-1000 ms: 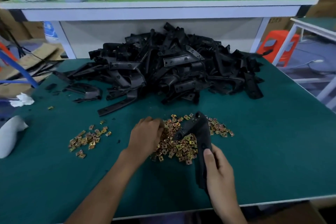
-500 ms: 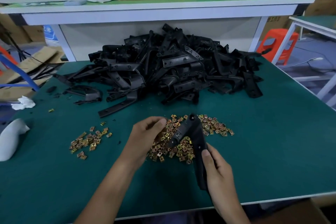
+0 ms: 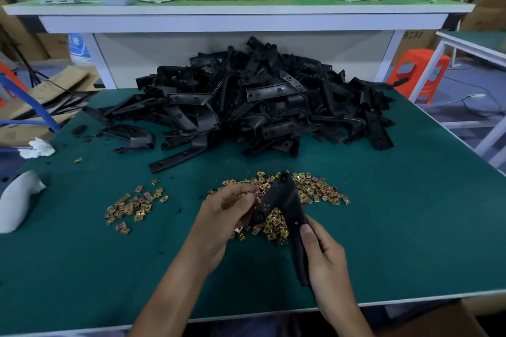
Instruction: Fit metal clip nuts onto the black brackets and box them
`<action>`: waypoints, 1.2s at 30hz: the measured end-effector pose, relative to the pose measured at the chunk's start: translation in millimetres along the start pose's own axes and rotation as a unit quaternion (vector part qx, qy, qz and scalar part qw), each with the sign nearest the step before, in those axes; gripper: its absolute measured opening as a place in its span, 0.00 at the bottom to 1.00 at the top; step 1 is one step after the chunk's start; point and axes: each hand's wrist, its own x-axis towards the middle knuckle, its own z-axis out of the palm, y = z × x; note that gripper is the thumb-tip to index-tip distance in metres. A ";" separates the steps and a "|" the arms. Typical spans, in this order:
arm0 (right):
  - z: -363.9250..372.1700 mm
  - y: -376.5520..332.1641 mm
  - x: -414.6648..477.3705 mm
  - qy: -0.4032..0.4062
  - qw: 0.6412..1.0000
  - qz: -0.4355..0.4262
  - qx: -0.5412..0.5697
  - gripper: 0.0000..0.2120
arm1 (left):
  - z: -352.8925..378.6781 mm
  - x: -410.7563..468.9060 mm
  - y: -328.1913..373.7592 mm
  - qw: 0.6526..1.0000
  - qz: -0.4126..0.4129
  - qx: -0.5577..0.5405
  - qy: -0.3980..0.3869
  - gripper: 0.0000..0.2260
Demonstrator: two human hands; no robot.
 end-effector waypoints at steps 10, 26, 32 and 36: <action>2.2 1.5 0.1 0.006 1.000 -0.008 -0.011 0.15 | 6.7 -6.7 -3.7 0.997 -0.031 -0.067 0.015 0.06; 6.8 0.9 -4.7 0.010 0.985 -0.040 -0.168 0.06 | 12.7 -14.8 -17.8 0.985 -0.074 -0.062 0.143 0.05; 6.9 0.2 -2.0 0.026 0.986 -0.030 -0.163 0.07 | 17.2 -20.0 -19.1 0.991 -0.056 0.021 0.120 0.01; 8.6 1.0 -1.0 0.046 0.986 -0.029 -0.157 0.05 | 14.9 -15.3 -14.4 0.992 0.001 0.083 0.092 0.04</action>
